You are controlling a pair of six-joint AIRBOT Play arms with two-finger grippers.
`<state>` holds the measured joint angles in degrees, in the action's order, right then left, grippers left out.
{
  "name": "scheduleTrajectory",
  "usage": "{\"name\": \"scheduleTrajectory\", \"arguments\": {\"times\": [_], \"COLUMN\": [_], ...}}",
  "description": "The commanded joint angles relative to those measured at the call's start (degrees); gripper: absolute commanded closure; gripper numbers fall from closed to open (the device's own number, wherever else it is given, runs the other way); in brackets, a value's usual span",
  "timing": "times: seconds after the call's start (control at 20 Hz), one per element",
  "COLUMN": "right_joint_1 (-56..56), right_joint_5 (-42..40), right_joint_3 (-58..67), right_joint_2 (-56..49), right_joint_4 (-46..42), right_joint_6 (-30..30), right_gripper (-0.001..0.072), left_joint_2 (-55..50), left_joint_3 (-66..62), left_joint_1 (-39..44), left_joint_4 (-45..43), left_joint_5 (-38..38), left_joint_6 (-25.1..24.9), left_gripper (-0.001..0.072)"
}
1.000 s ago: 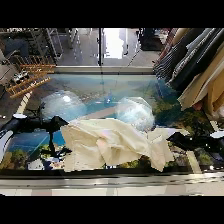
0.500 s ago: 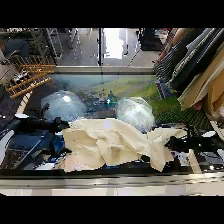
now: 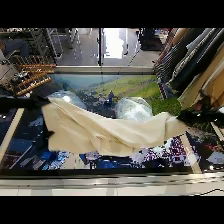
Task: Fold the clothes and pants, and hang the long-sleeved shirts on hangers.
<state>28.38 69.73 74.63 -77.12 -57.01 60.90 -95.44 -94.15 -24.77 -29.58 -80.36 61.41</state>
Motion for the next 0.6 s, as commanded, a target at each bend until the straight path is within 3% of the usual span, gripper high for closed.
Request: {"name": "scheduleTrajectory", "arguments": {"times": [0.0, 0.15, 0.3, 0.4, 0.5, 0.55], "right_joint_1": [0.57, 4.22, 6.43, 6.32, 6.21, 6.27], "right_joint_5": [5.35, 15.85, 13.33, 10.88, 6.01, 3.54], "right_joint_3": [8.00, 0.15, -16.39, -25.64, -30.12, -30.18], "right_joint_2": [5.77, 7.74, 9.90, 9.97, 9.97, 9.97], "right_joint_4": [-12.66, -14.12, -14.08, -13.16, -11.34, -10.43], "right_joint_6": [3.23, 4.35, 3.50, 1.27, 0.26, 0.26], "right_gripper": [0.0694, 0.0694, 0.0693, 0.0690, 0.0529, 0.0482], "left_joint_2": [4.76, 7.30, 6.16, 5.57, 4.76, 4.33], "left_joint_3": [-10.56, -10.54, -8.39, -3.41, 2.19, 4.79], "left_joint_1": [-7.23, -10.29, -10.14, -10.19, -10.21, -10.21], "left_joint_4": [0.04, -6.78, -21.42, -23.10, -23.15, -23.15], "left_joint_5": [-2.58, -8.15, -13.94, -13.94, -13.84, -13.68], "left_joint_6": [2.86, 1.11, 1.20, 1.11, -0.55, -1.33], "left_gripper": [0.0697, 0.0697, 0.0697, 0.0697, 0.0697, 0.0697]}}
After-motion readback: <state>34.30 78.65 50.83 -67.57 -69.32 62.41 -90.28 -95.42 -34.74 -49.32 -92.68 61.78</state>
